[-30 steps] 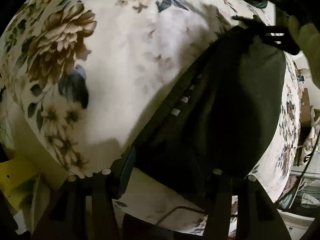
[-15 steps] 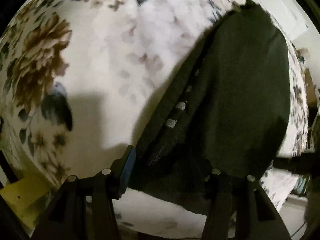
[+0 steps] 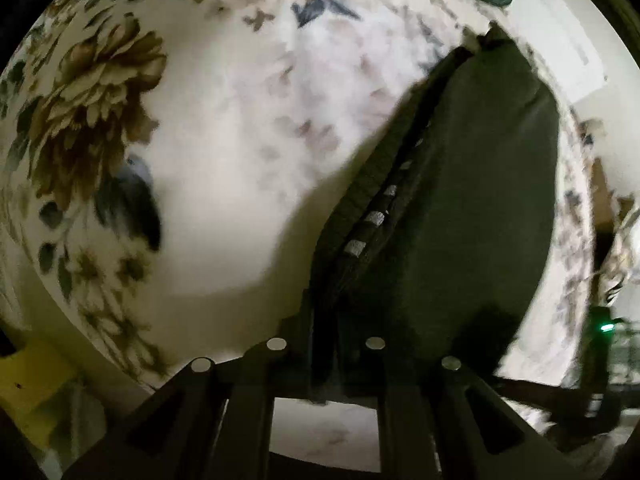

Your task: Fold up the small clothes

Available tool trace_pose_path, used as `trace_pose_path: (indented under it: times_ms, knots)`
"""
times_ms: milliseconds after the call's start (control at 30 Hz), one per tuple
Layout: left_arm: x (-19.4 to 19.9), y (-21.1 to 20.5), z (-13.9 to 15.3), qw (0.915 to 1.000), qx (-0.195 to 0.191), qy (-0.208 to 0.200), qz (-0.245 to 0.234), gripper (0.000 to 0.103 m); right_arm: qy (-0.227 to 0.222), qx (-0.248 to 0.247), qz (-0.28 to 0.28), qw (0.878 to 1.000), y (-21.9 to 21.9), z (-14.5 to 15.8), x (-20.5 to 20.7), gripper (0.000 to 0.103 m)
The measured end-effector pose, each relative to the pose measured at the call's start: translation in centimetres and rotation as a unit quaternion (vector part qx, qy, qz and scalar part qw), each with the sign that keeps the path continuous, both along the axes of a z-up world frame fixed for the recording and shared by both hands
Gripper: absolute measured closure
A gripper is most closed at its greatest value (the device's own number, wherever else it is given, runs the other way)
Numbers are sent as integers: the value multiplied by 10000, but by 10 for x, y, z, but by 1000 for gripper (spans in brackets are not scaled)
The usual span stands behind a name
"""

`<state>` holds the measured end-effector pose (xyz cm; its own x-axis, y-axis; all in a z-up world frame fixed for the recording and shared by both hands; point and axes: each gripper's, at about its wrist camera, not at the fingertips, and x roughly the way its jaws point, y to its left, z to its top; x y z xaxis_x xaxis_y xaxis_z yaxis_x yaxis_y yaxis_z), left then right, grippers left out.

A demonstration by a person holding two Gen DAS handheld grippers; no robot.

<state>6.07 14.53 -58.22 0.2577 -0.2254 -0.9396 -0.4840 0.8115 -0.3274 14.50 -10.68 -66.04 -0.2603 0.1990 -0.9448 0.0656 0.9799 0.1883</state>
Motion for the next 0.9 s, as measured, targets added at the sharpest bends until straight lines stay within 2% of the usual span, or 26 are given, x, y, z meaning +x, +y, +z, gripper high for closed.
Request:
trace_pose_path:
  times_ms: [67,133,200,300,333,367,400,467,533,567,733,833,900]
  knots:
    - [-2,7,-10,9999,-34,109,-80,97,36,-53,197,9998,2,-3,1,97]
    - [-1,10,-13,9997,-65,124,-201,97,141,-71,308,9994,25,-12,4,96]
    - [2,8,-10,9994,-15,178,-290,95,313,26,183,9993,25,-18,9,96]
    - [3,11,0,9988,48,379,-311,92,570,387,-233,9974,11,-15,20,80]
    - [7,11,9,9985,181,403,-327,93,516,450,-340,9971,6,-9,25,69]
    - [12,10,20,9984,271,362,-330,89,386,540,-448,9968,1,0,32,62]
    - [21,10,29,9987,268,277,-331,85,258,617,-500,9965,-5,8,42,60]
    - [40,8,46,9992,200,21,-340,63,32,700,-588,9958,-13,25,58,52]
    - [77,6,68,9983,42,-458,-364,50,-252,839,-732,9935,-21,44,86,48]
    - [93,4,75,9970,-20,-670,-378,46,-394,900,-794,9920,-26,51,100,48]
    - [238,-13,97,9845,-149,-1531,-841,46,-1163,967,-1106,9823,-48,80,191,46]
    - [316,-28,98,9805,-138,-1641,-1075,46,-1557,945,-1335,9742,-73,83,258,46]
    - [364,-34,89,9797,-198,-1556,-1251,46,-1696,1030,-1514,9683,-90,83,295,46]
